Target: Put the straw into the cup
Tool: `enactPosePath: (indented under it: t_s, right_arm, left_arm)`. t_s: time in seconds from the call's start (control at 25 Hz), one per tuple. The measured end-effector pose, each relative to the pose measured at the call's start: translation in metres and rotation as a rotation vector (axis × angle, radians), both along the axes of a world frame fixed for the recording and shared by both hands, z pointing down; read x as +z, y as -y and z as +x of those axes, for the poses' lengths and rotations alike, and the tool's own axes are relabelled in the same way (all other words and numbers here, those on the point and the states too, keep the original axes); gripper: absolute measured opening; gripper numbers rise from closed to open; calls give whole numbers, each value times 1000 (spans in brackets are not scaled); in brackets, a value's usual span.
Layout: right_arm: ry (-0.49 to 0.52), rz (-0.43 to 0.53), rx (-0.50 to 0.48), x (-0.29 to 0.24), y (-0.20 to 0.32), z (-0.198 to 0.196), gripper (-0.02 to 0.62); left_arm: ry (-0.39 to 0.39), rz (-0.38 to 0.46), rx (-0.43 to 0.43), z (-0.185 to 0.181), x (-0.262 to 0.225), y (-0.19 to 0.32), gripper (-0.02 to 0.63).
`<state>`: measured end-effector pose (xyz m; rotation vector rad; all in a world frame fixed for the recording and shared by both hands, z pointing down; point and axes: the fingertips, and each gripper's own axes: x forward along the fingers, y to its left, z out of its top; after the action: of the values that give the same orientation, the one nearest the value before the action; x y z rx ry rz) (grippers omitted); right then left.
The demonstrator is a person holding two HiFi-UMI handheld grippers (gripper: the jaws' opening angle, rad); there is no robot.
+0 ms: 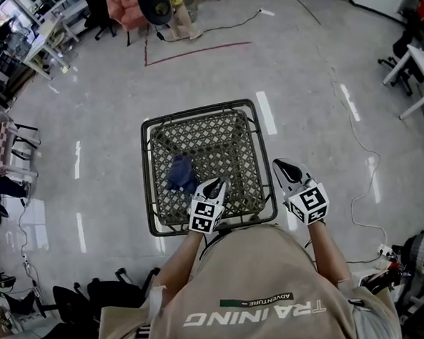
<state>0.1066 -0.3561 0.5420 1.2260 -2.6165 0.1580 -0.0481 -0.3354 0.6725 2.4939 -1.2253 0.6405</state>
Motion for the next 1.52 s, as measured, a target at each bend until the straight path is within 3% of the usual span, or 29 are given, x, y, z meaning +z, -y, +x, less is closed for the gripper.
enactPosePath:
  t_s: [0.24,0.68,0.84,1.08,1.32,1.52]
  right_arm:
    - [4,-2,-40,1,0,-21,17]
    - [-5,58,-79,-16,10,-38,17]
    - [8,81,-81,-26,13,-36,17]
    - [31,139,-94,-53,17,-42,17]
    - [11,203,-141,-85,20,-62,17]
    - [42,208,-144,-103,13,-65,17]
  left_arm:
    - [-18,32,-18,-9,-13,1,117]
    - [-140,201,-118,-53,-101,13,114]
    - [-172,309,-136,-63,-154,18,18]
    - [-196,431,-136,-73,-217,20,17]
    - [-265,419,-131,-86,-233,22,17]
    - [-269,427,-112,-84,-244,14,17]
